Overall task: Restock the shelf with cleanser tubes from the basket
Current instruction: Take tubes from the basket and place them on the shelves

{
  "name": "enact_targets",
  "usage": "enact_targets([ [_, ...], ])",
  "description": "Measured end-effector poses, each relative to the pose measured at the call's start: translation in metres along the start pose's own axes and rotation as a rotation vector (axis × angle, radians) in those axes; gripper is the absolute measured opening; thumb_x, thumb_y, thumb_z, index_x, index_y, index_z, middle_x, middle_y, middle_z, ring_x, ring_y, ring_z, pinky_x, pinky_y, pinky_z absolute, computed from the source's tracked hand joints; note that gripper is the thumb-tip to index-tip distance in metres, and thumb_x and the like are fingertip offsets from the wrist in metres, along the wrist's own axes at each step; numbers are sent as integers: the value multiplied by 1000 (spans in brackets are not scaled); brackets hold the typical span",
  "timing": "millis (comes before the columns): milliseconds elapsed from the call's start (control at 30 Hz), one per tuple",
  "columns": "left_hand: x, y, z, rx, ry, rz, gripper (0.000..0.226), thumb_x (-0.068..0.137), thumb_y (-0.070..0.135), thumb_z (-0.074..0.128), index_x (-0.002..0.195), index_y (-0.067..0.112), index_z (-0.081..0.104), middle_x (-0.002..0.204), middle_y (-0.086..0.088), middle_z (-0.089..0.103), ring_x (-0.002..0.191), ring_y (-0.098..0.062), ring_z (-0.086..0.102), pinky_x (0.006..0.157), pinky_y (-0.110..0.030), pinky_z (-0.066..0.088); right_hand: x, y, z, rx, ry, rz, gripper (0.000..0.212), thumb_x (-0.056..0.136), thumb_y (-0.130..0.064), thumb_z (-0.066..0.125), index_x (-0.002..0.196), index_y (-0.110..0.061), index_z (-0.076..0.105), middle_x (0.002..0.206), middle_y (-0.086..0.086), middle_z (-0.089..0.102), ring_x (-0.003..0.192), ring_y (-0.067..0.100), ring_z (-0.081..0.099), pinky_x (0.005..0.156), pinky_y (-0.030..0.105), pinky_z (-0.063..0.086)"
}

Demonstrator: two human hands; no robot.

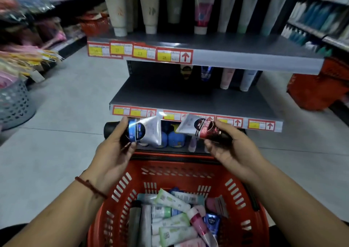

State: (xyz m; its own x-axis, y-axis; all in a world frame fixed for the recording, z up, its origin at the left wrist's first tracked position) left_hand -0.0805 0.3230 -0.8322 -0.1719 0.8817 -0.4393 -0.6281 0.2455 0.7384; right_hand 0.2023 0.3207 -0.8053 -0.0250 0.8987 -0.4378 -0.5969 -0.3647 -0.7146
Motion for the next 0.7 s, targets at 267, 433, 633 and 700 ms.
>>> enact_targets([
  [267,-1,-4,-7,39,42,-104,37,87,43,74,111,16,72,91,-4,79,85,-15,74,74,-30,61,-8,4,-2,-84,-34,153,42,84,-28,73,121,-8,67,101,17,73,84,30,73,70,35,54],
  [433,-9,-11,4,122,-89,-136,39,87,41,72,112,13,67,90,-9,77,82,-20,72,72,-30,57,-12,12,8,-40,-133,142,55,82,-7,71,133,6,54,120,36,64,105,46,70,85,55,60],
  [633,-13,-16,12,128,-150,-109,31,96,16,60,122,0,58,111,-22,69,97,-37,71,83,-53,60,-7,20,-1,-288,-102,35,41,90,8,59,130,2,56,126,28,66,107,44,71,101,61,51],
  [700,-13,-17,13,222,-157,-46,36,93,14,64,126,0,57,107,-20,69,90,-33,71,83,-53,61,-7,23,-3,-335,-65,5,42,89,9,59,130,2,54,125,29,66,103,42,72,97,59,54],
])
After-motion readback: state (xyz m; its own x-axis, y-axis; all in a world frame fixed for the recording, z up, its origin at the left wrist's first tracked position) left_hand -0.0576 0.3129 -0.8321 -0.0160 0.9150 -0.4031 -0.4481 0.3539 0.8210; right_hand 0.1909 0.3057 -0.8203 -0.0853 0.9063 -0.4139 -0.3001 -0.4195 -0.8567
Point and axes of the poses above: each hand's wrist, its own x-axis towards the middle knuckle, its own z-axis out of the palm, y = z × x, the point moved 5 cm from there along x, towards the middle knuckle
